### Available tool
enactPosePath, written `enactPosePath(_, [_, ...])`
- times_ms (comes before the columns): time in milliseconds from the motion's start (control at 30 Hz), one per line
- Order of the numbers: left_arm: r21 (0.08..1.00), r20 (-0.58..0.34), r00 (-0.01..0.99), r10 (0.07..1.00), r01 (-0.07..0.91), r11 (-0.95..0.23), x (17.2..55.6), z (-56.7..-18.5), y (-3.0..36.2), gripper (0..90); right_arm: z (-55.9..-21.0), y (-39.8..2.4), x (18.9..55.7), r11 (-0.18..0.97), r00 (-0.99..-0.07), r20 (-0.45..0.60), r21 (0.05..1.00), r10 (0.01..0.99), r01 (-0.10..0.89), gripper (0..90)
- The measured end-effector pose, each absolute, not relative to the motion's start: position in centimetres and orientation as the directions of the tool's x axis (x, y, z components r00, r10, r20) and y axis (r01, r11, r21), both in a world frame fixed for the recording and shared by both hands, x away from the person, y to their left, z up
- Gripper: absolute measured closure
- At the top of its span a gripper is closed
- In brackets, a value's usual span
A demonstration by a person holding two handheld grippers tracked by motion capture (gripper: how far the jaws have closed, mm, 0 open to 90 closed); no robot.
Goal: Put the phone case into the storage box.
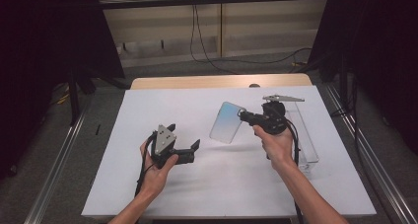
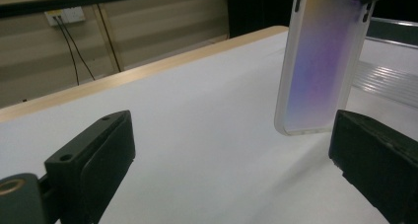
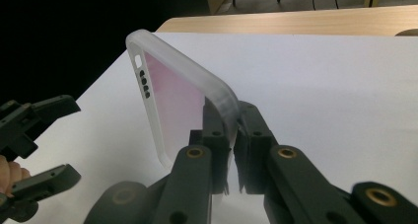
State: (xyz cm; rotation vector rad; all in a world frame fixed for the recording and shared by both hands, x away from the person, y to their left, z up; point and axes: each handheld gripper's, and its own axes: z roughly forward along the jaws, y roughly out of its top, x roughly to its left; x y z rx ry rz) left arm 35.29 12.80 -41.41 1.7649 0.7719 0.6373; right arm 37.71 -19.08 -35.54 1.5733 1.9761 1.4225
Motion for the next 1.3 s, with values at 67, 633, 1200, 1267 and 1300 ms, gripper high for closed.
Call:
enactPosePath(67, [0.959,0.048,0.650,0.758,0.183,-0.217,35.1,-41.5,13.1,4.6,-35.6,-19.3,37.6,-0.055,-0.390,0.361,0.790,0.847,0.611,84.2])
enactPosePath(633, [0.966,0.004,0.653,0.757,0.194,-0.172,34.4,-41.6,16.1,2.7,-35.6,-20.9,36.8,-0.069,-0.380,0.339,0.817,0.861,0.572,84.2])
enactPosePath(1200, [0.981,0.004,0.651,0.759,0.145,-0.130,31.5,-41.4,18.9,4.5,-35.3,-22.6,36.5,-0.075,-0.368,0.316,0.838,0.875,0.541,84.2])
enactPosePath(1267, [0.981,0.006,0.653,0.758,0.142,-0.130,31.3,-41.4,18.9,4.1,-35.2,-22.7,36.5,-0.079,-0.364,0.316,0.839,0.876,0.539,84.2])
enactPosePath(1300, [0.981,0.000,0.654,0.757,0.146,-0.127,31.3,-41.5,19.0,3.9,-35.1,-22.8,36.5,-0.080,-0.363,0.314,0.841,0.877,0.535,84.2])
